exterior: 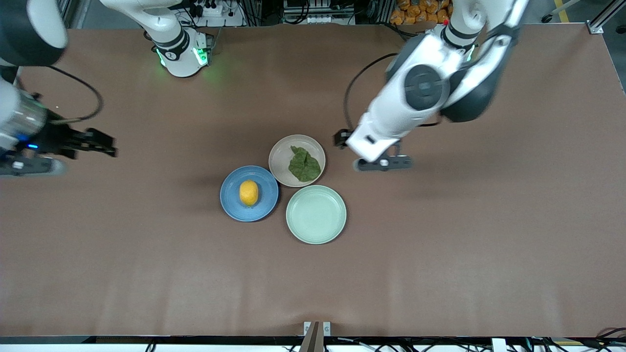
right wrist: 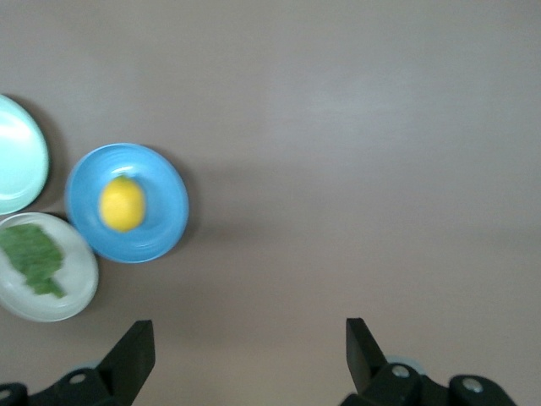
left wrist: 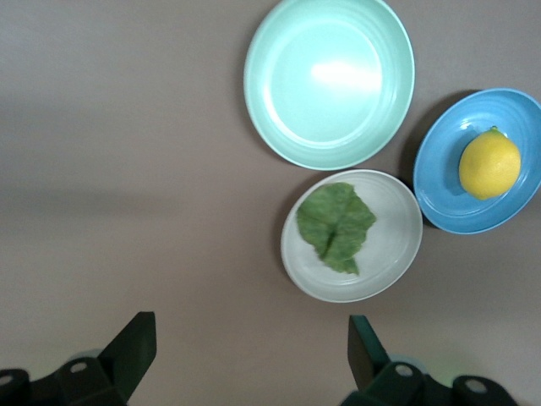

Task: Pick lemon and lettuce from blue and beige plates
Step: 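Reach the left gripper to the lettuce while the right gripper reaches the lemon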

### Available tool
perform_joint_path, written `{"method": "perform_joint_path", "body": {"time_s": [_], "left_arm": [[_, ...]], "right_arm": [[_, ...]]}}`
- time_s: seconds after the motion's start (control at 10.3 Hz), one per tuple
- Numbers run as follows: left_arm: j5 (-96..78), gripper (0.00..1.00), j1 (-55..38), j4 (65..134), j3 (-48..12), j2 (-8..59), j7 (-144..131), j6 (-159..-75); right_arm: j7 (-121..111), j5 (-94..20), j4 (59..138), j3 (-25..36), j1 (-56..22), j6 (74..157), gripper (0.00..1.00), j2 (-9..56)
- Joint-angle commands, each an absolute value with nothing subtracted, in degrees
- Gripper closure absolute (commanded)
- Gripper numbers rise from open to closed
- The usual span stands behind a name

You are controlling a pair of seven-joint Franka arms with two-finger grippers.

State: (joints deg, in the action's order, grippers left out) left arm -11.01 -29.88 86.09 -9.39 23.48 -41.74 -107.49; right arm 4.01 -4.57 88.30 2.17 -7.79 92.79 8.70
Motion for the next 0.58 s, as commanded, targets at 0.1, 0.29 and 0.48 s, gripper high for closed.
{"method": "perform_joint_path", "body": {"time_s": [0.1,0.29,0.48], "left_arm": [[-11.5,0.00,-36.9,84.5,-8.6,30.7,-52.0,-115.8],[-10.0,0.00,-39.6,84.5,-8.3,35.4,-54.4,-121.4],[-9.0,0.00,-40.8,84.5,-8.3,39.6,-57.6,-125.7]], "right_arm": [[16.1,-6.4,88.0,2.4,-14.6,98.3,0.00,14.5],[18.3,-6.4,88.1,2.5,-16.6,102.3,0.00,18.3],[23.9,-6.3,88.1,2.4,-18.6,105.1,0.00,22.4]]}}
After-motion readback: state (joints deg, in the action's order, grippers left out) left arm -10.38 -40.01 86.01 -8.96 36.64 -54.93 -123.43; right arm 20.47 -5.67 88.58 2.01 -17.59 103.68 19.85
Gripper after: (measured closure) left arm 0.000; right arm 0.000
